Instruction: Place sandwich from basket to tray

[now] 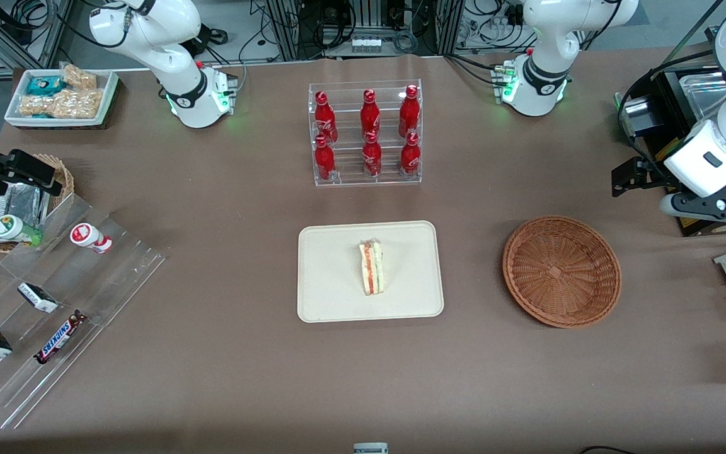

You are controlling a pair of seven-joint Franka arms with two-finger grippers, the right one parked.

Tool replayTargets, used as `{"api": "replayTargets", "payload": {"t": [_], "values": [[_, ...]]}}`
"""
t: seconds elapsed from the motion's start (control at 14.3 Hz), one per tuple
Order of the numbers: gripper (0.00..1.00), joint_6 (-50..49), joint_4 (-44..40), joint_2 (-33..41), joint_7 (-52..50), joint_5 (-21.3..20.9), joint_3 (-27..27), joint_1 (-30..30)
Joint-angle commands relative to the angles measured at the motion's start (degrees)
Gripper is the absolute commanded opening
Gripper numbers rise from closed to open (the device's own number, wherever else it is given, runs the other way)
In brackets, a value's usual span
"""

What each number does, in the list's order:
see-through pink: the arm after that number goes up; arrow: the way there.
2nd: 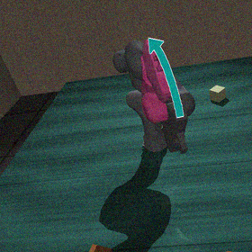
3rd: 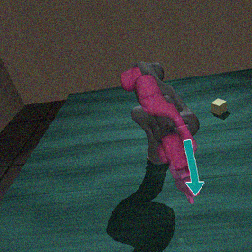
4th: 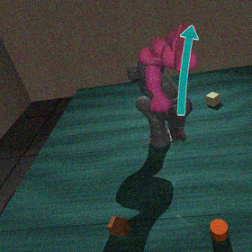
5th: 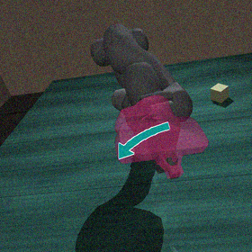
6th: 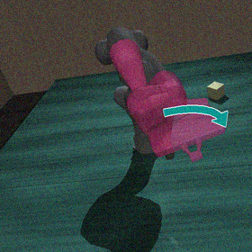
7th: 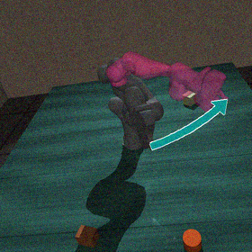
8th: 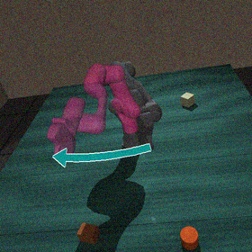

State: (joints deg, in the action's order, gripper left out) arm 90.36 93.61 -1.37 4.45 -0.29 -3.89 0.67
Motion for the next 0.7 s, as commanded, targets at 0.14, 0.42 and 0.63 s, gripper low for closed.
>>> {"api": "replayTargets", "payload": {"t": [0.14,0.42,0.63], "values": [[1.00,-1.1,-0.2,0.7,0.4,0.8,-0.4,-0.5],[1.00,0.6,-0.2,0.0,0.6,0.8,-0.4,-0.5],[1.00,0.5,-0.2,0.2,0.6,0.8,-0.4,-0.5]]}}
